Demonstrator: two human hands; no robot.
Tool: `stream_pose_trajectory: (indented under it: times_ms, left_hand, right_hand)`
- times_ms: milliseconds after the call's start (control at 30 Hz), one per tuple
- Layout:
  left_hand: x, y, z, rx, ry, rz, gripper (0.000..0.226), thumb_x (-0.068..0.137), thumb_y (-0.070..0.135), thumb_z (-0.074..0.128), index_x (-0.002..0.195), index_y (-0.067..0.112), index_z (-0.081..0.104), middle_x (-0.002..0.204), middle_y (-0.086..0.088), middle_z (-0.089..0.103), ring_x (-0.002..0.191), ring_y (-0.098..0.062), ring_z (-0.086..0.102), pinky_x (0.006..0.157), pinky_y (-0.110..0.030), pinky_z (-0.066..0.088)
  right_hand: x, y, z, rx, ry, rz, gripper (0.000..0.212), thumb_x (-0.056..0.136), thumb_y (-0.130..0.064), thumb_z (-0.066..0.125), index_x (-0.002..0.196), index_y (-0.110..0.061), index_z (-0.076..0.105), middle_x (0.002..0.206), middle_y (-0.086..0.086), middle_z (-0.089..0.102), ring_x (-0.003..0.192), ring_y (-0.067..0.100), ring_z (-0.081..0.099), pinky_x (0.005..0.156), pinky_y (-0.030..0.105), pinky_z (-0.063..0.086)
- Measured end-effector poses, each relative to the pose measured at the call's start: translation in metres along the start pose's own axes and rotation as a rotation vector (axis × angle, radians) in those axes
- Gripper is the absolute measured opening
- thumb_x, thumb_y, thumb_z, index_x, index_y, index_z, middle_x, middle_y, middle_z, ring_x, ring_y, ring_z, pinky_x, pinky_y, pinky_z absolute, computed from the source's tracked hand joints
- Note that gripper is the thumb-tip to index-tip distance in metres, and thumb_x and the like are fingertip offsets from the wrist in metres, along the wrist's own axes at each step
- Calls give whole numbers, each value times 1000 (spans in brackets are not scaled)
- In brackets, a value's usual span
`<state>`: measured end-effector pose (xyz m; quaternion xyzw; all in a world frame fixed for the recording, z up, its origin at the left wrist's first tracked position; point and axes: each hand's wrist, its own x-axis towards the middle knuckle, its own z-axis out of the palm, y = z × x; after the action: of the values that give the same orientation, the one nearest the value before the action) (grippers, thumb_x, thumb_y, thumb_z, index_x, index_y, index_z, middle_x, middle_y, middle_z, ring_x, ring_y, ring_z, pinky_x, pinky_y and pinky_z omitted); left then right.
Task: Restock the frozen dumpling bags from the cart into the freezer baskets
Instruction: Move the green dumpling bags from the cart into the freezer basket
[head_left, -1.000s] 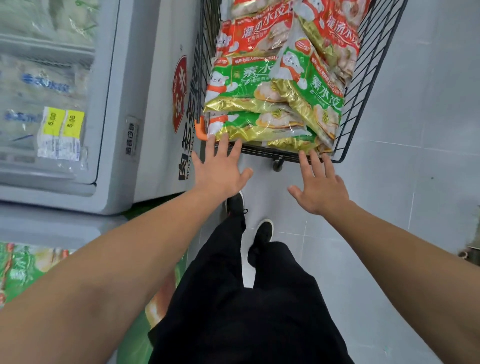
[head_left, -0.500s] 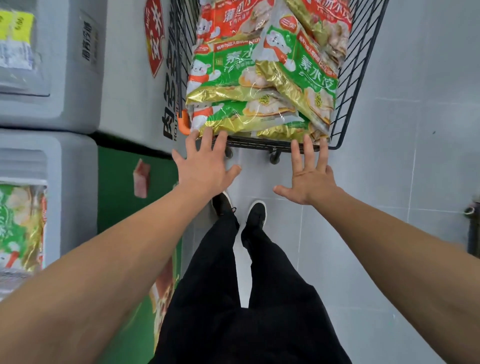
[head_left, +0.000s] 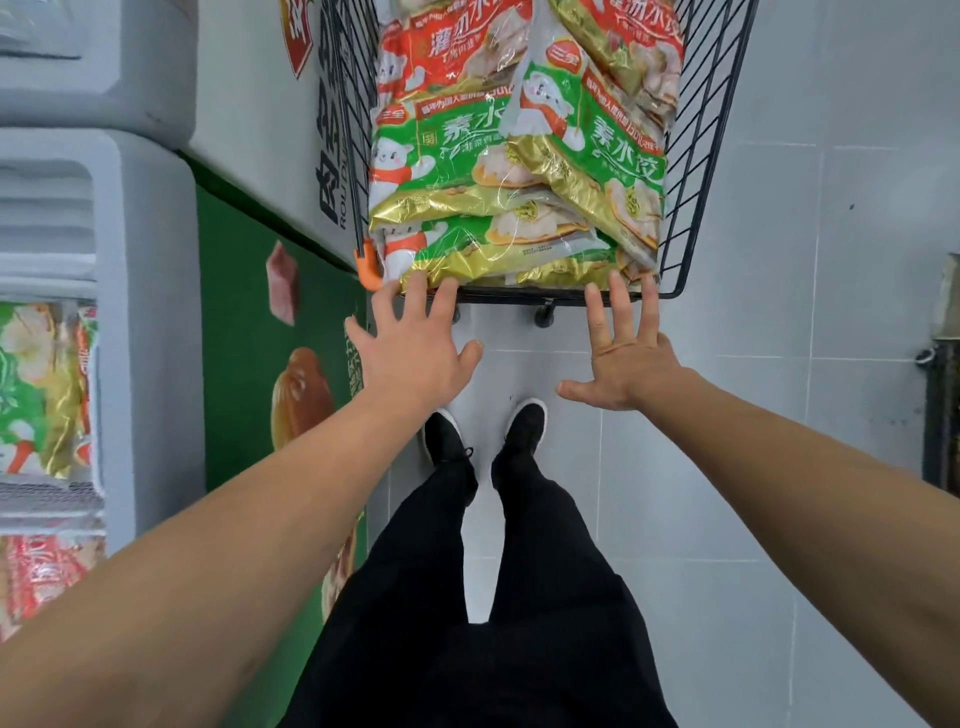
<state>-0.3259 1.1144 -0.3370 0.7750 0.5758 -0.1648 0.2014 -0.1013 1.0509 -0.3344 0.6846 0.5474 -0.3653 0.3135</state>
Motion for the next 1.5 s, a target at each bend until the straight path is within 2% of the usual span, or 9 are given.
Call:
stream_pose_trajectory:
  times_ms: [133, 333, 467, 567, 667, 767, 967, 1133, 1500]
  left_hand:
    - [-29, -4, 15, 6, -11, -8, 73, 89, 60, 50, 149, 33, 20, 159, 0, 13, 146, -32, 11, 109, -72, 23]
    - [-65, -1, 40, 10, -49, -44, 85, 89, 60, 51, 155, 33, 4, 164, -1, -2, 151, -31, -4, 111, -73, 18]
    - [-83, 0, 48, 12, -101, -63, 92, 89, 62, 50, 156, 34, -7, 165, 1, -11, 151, -30, -13, 113, -73, 12]
    - [-93, -2, 53, 56, -92, -54, 92, 90, 63, 49, 156, 35, -8, 165, 0, -8, 151, -32, -10, 114, -72, 10]
    - [-103, -10, 59, 177, -14, -4, 90, 90, 63, 49, 156, 34, -6, 166, -3, 1, 151, -32, 0, 116, -69, 9]
    - [-113, -15, 66, 216, 22, 17, 90, 90, 60, 50, 157, 33, -3, 165, -5, 6, 151, -33, 5, 117, -67, 9]
    - [-127, -7, 76, 149, -35, -29, 88, 91, 56, 50, 156, 33, -5, 165, -4, 0, 151, -34, 0, 118, -66, 8]
    - [-133, -12, 78, 135, -104, -40, 96, 89, 59, 51, 155, 35, -16, 165, -2, -14, 151, -34, -13, 117, -68, 6]
    - [-119, -18, 73, 66, -218, -62, 116, 84, 58, 64, 148, 41, -31, 160, 2, -35, 146, -29, -34, 117, -69, 7]
  right_hand:
    - [-11, 0, 28, -33, 13, -17, 120, 79, -82, 45, 114, -35, -59, 121, -5, -68, 134, 40, -47, 120, 58, 5]
    - [-26, 2, 59, -69, 75, -36, 117, 82, -79, 44, 123, -34, -55, 150, -1, -50, 140, 39, -40, 121, 58, -3]
    - [-42, 0, 74, -143, 170, -27, 106, 90, -67, 42, 141, -32, -43, 159, -3, -35, 147, 36, -29, 118, 60, -10]
    - [-46, 5, 84, -172, 263, -68, 99, 93, -58, 43, 147, -31, -35, 164, -2, -22, 150, 35, -22, 120, 58, -8]
    - [-42, 16, 96, -207, 337, -145, 108, 87, -58, 50, 148, -28, -34, 165, 1, -15, 150, 37, -17, 120, 56, -7]
    - [-37, 21, 108, -247, 366, -184, 116, 81, -63, 54, 147, -27, -35, 164, 4, -15, 150, 39, -14, 118, 57, -9]
    - [-37, 25, 118, -263, 305, -206, 123, 77, -68, 57, 143, -29, -39, 160, 5, -27, 148, 40, -22, 117, 58, -11]
    - [-39, 17, 118, -266, 253, -198, 125, 76, -71, 57, 139, -31, -43, 158, 3, -34, 146, 40, -26, 117, 58, -12]
    - [-37, 11, 107, -253, 248, -176, 126, 76, -68, 61, 144, -31, -38, 159, 2, -30, 148, 39, -22, 118, 57, -8]
